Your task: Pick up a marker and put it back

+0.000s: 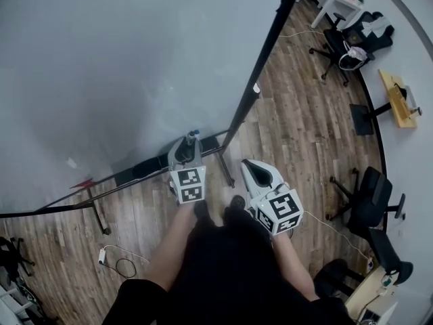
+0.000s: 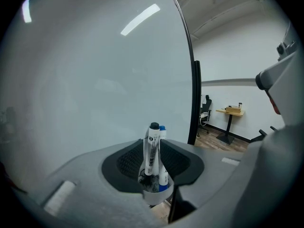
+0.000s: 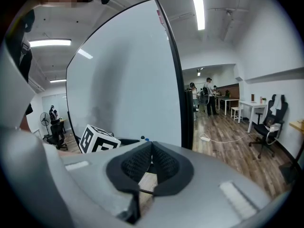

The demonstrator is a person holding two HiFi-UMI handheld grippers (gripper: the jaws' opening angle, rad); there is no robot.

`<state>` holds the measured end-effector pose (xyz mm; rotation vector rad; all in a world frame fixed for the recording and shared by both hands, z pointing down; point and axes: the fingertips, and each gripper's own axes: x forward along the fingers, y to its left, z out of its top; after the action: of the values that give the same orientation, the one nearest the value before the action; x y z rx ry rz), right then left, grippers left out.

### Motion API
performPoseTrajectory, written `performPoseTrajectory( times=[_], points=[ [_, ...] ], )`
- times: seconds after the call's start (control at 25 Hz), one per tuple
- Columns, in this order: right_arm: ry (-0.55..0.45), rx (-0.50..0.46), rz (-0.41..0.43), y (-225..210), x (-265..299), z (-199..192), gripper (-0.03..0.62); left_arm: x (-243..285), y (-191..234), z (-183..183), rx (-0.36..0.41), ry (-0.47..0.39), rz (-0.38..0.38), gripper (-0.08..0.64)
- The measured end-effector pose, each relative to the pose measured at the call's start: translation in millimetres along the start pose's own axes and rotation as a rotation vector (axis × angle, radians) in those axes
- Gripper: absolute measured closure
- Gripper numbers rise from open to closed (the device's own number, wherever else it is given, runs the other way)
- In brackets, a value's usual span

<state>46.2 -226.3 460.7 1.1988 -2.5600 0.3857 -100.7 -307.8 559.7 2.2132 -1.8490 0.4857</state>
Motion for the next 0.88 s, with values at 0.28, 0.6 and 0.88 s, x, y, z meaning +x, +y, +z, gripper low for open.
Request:
performPoseTrajectory(
  times=[0.28, 0.6, 0.88],
  points=[
    [0.006, -0.003, 0.009, -5, -1, -4, 0.589, 4, 7, -6, 0.002, 0.032, 0.057, 0.456],
    [0.004, -0.001, 0.006, -10, -1, -1, 0.589, 6, 8, -4, -0.002, 0.036, 0.061, 0.488],
    [0.004, 0.002, -0.001, -8, 1, -1, 0.589, 6, 8, -4, 0.002, 0.027, 0.042, 0.488]
  ],
)
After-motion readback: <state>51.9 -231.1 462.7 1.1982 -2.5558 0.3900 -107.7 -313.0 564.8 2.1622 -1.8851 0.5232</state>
